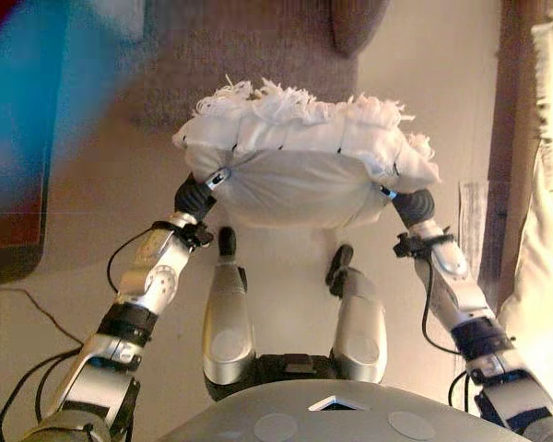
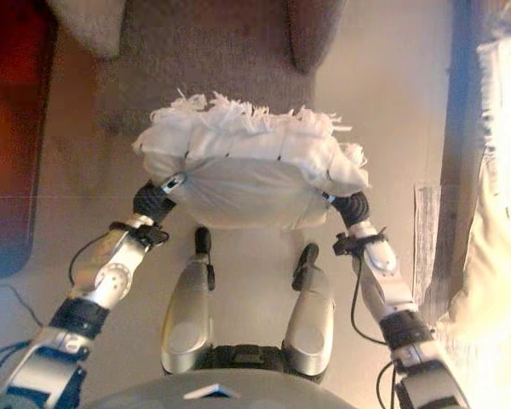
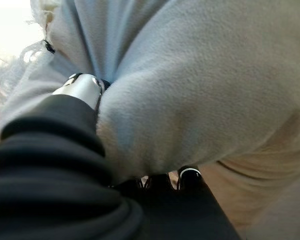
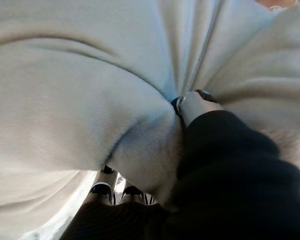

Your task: Pick up the cushion and take it to the sofa

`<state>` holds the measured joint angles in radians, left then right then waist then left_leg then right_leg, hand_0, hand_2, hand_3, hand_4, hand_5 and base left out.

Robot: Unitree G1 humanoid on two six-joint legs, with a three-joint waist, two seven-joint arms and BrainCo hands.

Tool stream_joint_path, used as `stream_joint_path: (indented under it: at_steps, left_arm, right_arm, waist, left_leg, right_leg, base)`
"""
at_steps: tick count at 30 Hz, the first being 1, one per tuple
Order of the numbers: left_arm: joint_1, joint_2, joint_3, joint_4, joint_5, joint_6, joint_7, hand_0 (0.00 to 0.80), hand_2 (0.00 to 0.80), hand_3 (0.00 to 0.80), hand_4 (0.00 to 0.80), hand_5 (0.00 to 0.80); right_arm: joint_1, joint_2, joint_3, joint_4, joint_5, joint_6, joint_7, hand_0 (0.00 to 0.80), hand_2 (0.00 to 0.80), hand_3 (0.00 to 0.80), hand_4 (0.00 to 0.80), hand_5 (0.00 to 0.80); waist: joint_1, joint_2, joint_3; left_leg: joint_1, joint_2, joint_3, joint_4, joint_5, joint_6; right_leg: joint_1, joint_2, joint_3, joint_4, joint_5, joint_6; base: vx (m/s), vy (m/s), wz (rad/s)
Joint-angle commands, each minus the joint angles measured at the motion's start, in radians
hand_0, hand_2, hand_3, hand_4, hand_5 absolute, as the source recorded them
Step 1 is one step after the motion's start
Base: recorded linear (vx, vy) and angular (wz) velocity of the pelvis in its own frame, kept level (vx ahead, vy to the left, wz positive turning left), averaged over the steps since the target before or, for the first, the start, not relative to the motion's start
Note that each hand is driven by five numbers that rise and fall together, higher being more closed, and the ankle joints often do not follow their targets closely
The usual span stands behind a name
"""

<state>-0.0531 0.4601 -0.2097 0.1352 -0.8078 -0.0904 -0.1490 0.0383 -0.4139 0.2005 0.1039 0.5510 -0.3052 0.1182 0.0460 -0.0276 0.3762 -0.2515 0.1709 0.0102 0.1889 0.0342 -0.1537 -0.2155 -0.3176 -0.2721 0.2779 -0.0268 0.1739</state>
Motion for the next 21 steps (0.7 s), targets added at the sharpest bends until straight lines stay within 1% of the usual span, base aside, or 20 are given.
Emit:
stream_joint_path:
  at_steps: [1,3,6,9,11,12,13,14,15,16,17,18,19,21]
  left_arm:
    - [0.04,-0.035,0.023,-0.204,0.016,-0.15,-0.029,0.8,0.8,0.8,0.8,0.8]
    - [0.085,-0.038,0.043,-0.274,0.008,-0.191,-0.047,0.8,0.8,0.8,0.8,0.8]
    - [0.124,-0.04,0.055,-0.363,-0.005,-0.236,-0.06,0.8,0.8,0.8,0.8,0.8]
    - [0.137,-0.033,0.054,-0.423,0.017,-0.274,-0.067,0.8,0.8,0.8,0.8,0.8]
    - [0.137,-0.017,0.056,-0.45,0.031,-0.284,-0.055,0.8,0.8,0.8,0.8,0.8]
    - [0.134,-0.008,0.06,-0.461,0.038,-0.276,-0.053,0.8,0.8,0.8,0.8,0.8]
    - [0.132,0.002,0.063,-0.466,0.04,-0.275,-0.053,0.8,0.8,0.8,0.8,0.8]
    - [0.126,0.014,0.062,-0.47,0.046,-0.279,-0.057,0.8,0.8,0.8,0.8,0.8]
    - [0.12,0.023,0.055,-0.469,0.051,-0.282,-0.056,0.8,0.8,0.8,0.8,0.8]
    - [0.113,0.032,0.049,-0.469,0.047,-0.279,-0.048,0.8,0.8,0.8,0.8,0.8]
    - [0.11,0.036,0.044,-0.469,0.039,-0.276,-0.037,0.8,0.8,0.8,0.8,0.8]
    - [0.112,0.035,0.045,-0.471,0.038,-0.279,-0.03,0.8,0.8,0.8,0.8,0.8]
    - [0.115,0.033,0.047,-0.473,0.044,-0.297,-0.014,0.8,0.8,0.8,0.8,0.8]
    - [0.113,0.032,0.05,-0.478,0.048,-0.319,0.002,0.8,0.8,0.8,0.8,0.8]
  right_arm:
    - [0.013,-0.007,-0.036,-0.221,-0.137,-0.126,-0.016,0.8,0.8,0.8,0.8,0.8]
    - [0.04,-0.018,-0.057,-0.305,-0.173,-0.135,-0.043,0.8,0.8,0.8,0.8,0.8]
    - [0.061,-0.033,-0.079,-0.422,-0.219,-0.128,-0.108,0.8,0.8,0.8,0.8,0.8]
    - [0.071,-0.04,-0.093,-0.487,-0.227,-0.132,-0.15,0.8,0.8,0.8,0.8,0.8]
    - [0.074,-0.044,-0.094,-0.522,-0.225,-0.135,-0.163,0.8,0.8,0.8,0.8,0.8]
    - [0.076,-0.045,-0.09,-0.538,-0.228,-0.139,-0.171,0.8,0.8,0.8,0.8,0.8]
    - [0.08,-0.049,-0.088,-0.548,-0.23,-0.142,-0.177,0.8,0.8,0.8,0.8,0.8]
    - [0.081,-0.052,-0.081,-0.556,-0.255,-0.147,-0.197,0.8,0.8,0.8,0.8,0.8]
    - [0.08,-0.057,-0.073,-0.558,-0.28,-0.144,-0.228,0.8,0.8,0.8,0.8,0.8]
    - [0.077,-0.062,-0.067,-0.553,-0.293,-0.144,-0.253,0.8,0.8,0.8,0.8,0.8]
    - [0.065,-0.073,-0.058,-0.546,-0.294,-0.142,-0.277,0.8,0.8,0.8,0.8,0.8]
    - [0.052,-0.078,-0.053,-0.542,-0.288,-0.142,-0.279,0.8,0.8,0.8,0.8,0.8]
    - [0.028,-0.085,-0.043,-0.529,-0.273,-0.147,-0.269,0.8,0.8,0.8,0.8,0.8]
    - [0.001,-0.092,-0.034,-0.515,-0.267,-0.15,-0.258,0.8,0.8,0.8,0.8,0.8]
  waist:
    - [0.021,-0.003,-0.192]
    - [0.022,-0.006,-0.222]
    - [0.024,-0.008,-0.254]
    - [0.023,-0.012,-0.272]
    - [0.019,-0.013,-0.279]
    - [0.015,-0.015,-0.281]
    - [0.012,-0.016,-0.283]
    - [0.005,-0.016,-0.285]
    - [-0.004,-0.016,-0.284]
    - [-0.011,-0.019,-0.287]
    - [-0.014,-0.023,-0.289]
    - [-0.012,-0.024,-0.29]
    - [-0.008,-0.024,-0.292]
    - [-0.004,-0.02,-0.291]
  left_leg:
    - [0.132,0.018,0.021,-0.073,-0.037,0.041]
    - [0.168,0.012,0.029,-0.095,-0.044,0.046]
    - [0.229,0.0,0.039,-0.139,-0.051,0.055]
    - [0.265,-0.012,0.038,-0.169,-0.059,0.063]
    - [0.288,-0.019,0.038,-0.198,-0.057,0.07]
    - [0.295,-0.023,0.037,-0.212,-0.054,0.074]
    - [0.3,-0.026,0.034,-0.222,-0.051,0.08]
    - [0.304,-0.029,0.034,-0.232,-0.046,0.086]
    - [0.313,-0.031,0.023,-0.239,-0.047,0.093]
    - [0.312,-0.035,0.01,-0.241,-0.044,0.101]
    - [0.319,-0.034,0.01,-0.244,-0.043,0.099]
    - [0.326,-0.03,0.018,-0.248,-0.041,0.094]
    - [0.338,-0.021,0.037,-0.259,-0.039,0.085]
    - [0.346,-0.005,0.049,-0.264,-0.036,0.077]
  right_leg:
    - [0.164,-0.063,-0.007,-0.192,0.134,0.079]
    - [0.205,-0.06,-0.013,-0.218,0.132,0.075]
    - [0.263,-0.06,-0.022,-0.258,0.137,0.074]
    - [0.291,-0.07,-0.027,-0.29,0.158,0.074]
    - [0.297,-0.067,-0.018,-0.292,0.165,0.073]
    - [0.296,-0.059,-0.006,-0.286,0.16,0.07]
    - [0.294,-0.046,0.007,-0.278,0.148,0.067]
    - [0.289,-0.022,0.03,-0.267,0.127,0.059]
    - [0.284,0.013,0.062,-0.253,0.096,0.05]
    - [0.273,0.046,0.089,-0.252,0.081,0.042]
    - [0.271,0.074,0.095,-0.255,0.069,0.033]
    - [0.274,0.084,0.086,-0.263,0.068,0.029]
    - [0.284,0.098,0.068,-0.285,0.069,0.02]
    - [0.292,0.105,0.071,-0.296,0.068,0.011]
  base:
    - [0.168,0.065,-0.06]
    - [0.138,0.064,-0.04]
    - [0.128,0.077,-0.1]
    - [0.093,0.056,-0.1]
    - [0.071,0.02,-0.1]
    - [0.043,-0.014,-0.09]
    - [0.035,-0.067,-0.05]
    - [0.045,-0.116,-0.05]
    - [0.046,-0.15,-0.05]
    - [0.05,-0.182,0.0]
    - [0.03,-0.18,0.03]
    - [0.024,-0.221,0.0]
    - [0.006,-0.218,-0.13]
    - [-0.009,-0.252,-0.23]
